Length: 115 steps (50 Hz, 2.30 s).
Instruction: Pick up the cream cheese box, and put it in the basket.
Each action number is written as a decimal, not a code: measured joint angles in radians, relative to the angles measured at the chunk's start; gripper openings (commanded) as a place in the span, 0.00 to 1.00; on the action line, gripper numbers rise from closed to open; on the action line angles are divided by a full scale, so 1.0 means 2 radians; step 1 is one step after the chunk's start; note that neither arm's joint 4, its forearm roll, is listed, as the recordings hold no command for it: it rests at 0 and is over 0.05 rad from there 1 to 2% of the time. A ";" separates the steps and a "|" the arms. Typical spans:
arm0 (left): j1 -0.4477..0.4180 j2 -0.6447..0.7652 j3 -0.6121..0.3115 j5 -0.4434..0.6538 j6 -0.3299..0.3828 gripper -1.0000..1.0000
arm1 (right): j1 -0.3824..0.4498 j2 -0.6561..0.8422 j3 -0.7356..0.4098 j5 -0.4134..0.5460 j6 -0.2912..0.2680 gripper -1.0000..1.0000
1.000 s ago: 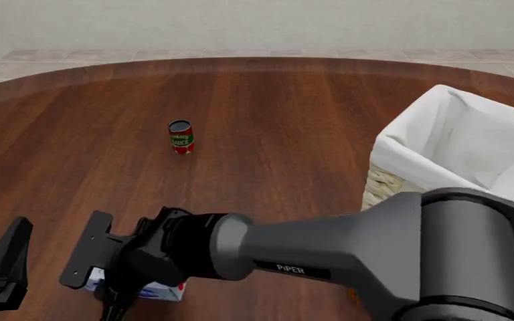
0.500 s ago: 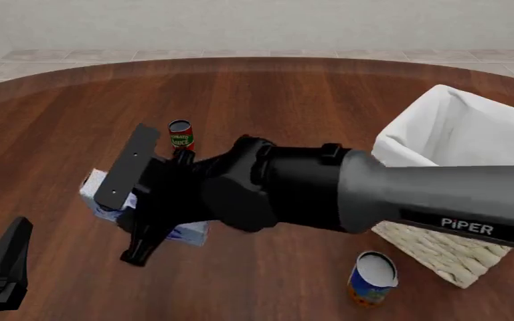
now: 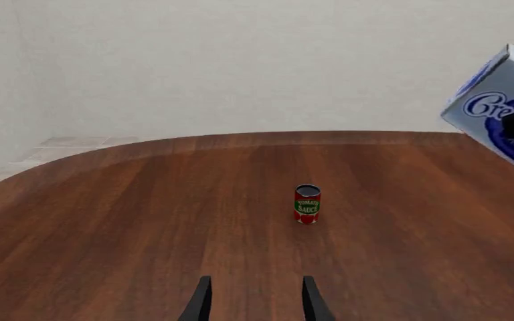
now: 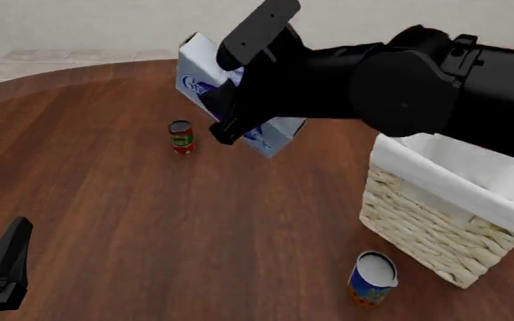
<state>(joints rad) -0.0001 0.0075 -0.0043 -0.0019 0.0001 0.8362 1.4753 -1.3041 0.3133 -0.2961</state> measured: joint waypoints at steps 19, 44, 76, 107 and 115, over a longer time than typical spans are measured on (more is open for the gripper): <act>0.000 0.000 0.000 0.000 0.000 1.00 | -0.093 -0.056 -0.038 0.076 0.018 0.00; 0.000 0.000 0.000 0.000 0.000 1.00 | -0.207 -0.098 -0.081 0.173 -0.001 0.00; 0.000 0.000 0.000 0.000 0.000 1.00 | -0.361 -0.115 -0.046 0.211 -0.045 0.00; 0.000 0.000 0.000 0.000 0.000 1.00 | -0.466 -0.157 0.022 0.234 -0.041 0.00; 0.000 0.000 0.000 0.000 0.000 1.00 | -0.476 -0.155 0.033 0.234 -0.023 0.00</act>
<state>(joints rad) -0.0001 0.0075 -0.0043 -0.0019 0.0001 -0.1158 1.1660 -1.2386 0.7813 -0.3422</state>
